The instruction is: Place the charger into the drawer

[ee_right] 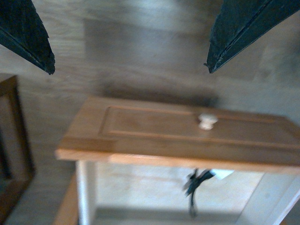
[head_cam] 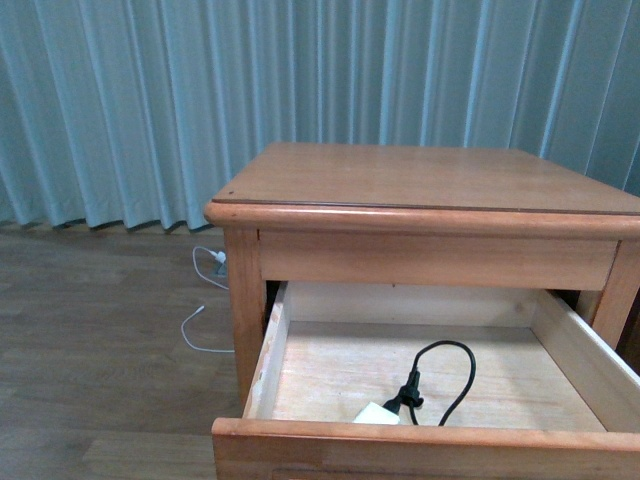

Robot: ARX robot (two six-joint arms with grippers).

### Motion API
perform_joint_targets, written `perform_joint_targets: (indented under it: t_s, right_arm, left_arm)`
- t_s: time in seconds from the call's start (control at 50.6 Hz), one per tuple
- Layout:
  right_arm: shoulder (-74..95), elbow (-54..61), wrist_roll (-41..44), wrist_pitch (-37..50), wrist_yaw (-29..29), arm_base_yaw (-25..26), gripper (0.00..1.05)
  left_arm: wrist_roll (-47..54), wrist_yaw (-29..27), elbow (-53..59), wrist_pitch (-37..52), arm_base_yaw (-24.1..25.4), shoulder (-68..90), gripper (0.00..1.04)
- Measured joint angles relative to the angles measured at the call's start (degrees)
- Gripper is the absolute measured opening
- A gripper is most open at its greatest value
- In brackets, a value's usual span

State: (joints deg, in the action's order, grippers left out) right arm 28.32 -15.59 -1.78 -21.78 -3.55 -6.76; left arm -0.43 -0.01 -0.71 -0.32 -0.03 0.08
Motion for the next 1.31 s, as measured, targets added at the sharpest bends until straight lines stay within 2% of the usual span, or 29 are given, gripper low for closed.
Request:
perform_joint_targets:
  t_s: [0.079, 0.198, 0.534, 1.029, 1.305]
  right_arm:
    - [8.6, -1.9, 0.0, 3.8, -2.5, -0.9, 0.97]
    - [22.0, -5.2, 0.0, 11.3, -3.0, -2.9, 0.97]
    - [50.7, -13.0, -4.2, 26.2, -1.4, -7.5, 0.97]
    - [73.2, -26.8, -6.4, 38.8, 8.7, -6.3, 0.97]
    - [84.1, -35.9, -12.0, 44.0, 15.3, -6.1, 0.97]
  left_arm:
    - [0.0, 0.0, 0.0, 0.0, 0.0, 0.0, 0.80]
    - [0.0, 0.0, 0.0, 0.0, 0.0, 0.0, 1.00]
    - [0.1, 0.0, 0.0, 0.0, 0.0, 0.0, 0.99]
    - [0.1, 0.0, 0.0, 0.0, 0.0, 0.0, 0.99]
    - [0.1, 0.0, 0.0, 0.0, 0.0, 0.0, 0.99]
